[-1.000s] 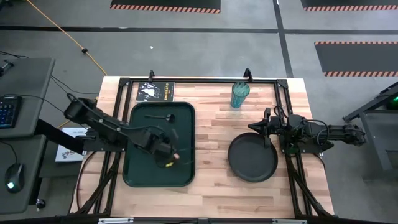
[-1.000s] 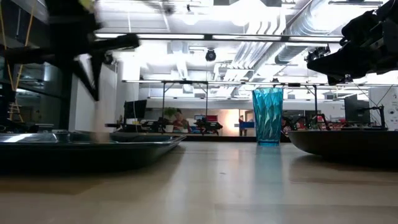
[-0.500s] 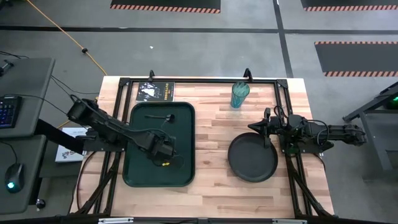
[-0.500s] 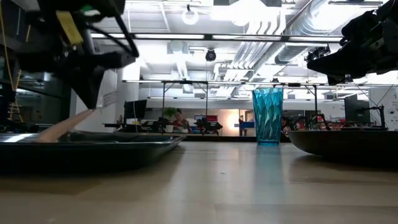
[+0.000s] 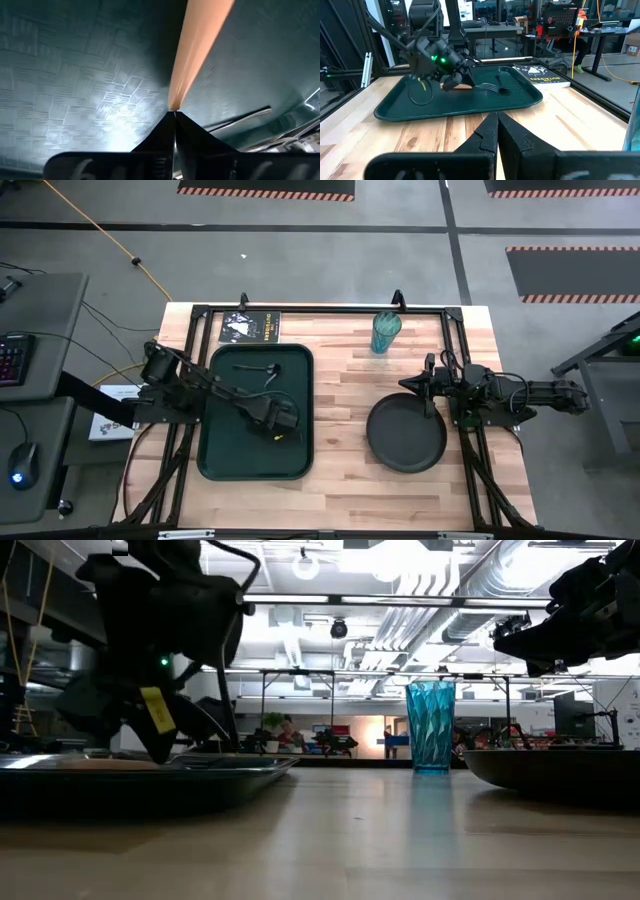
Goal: Pick and place plate/cup/fork/spoon on tray
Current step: Put the fork on the tray to the right side of the spoon
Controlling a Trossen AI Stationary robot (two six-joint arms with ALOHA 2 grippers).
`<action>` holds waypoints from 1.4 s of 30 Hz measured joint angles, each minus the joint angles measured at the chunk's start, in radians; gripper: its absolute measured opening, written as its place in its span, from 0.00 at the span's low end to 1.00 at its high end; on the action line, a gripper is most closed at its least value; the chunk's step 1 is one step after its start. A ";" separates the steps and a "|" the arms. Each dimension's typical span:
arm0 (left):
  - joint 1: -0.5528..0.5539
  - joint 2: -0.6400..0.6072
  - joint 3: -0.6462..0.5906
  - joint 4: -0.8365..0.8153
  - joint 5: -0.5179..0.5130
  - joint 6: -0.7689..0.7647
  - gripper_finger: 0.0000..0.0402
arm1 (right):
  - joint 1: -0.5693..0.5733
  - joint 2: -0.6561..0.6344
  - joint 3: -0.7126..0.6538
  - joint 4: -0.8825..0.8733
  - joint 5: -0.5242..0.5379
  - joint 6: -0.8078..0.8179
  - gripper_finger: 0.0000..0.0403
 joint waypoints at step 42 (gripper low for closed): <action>-0.005 0.016 0.185 -0.127 -0.045 -0.532 0.36 | 0.000 0.000 0.000 0.000 0.000 0.000 0.00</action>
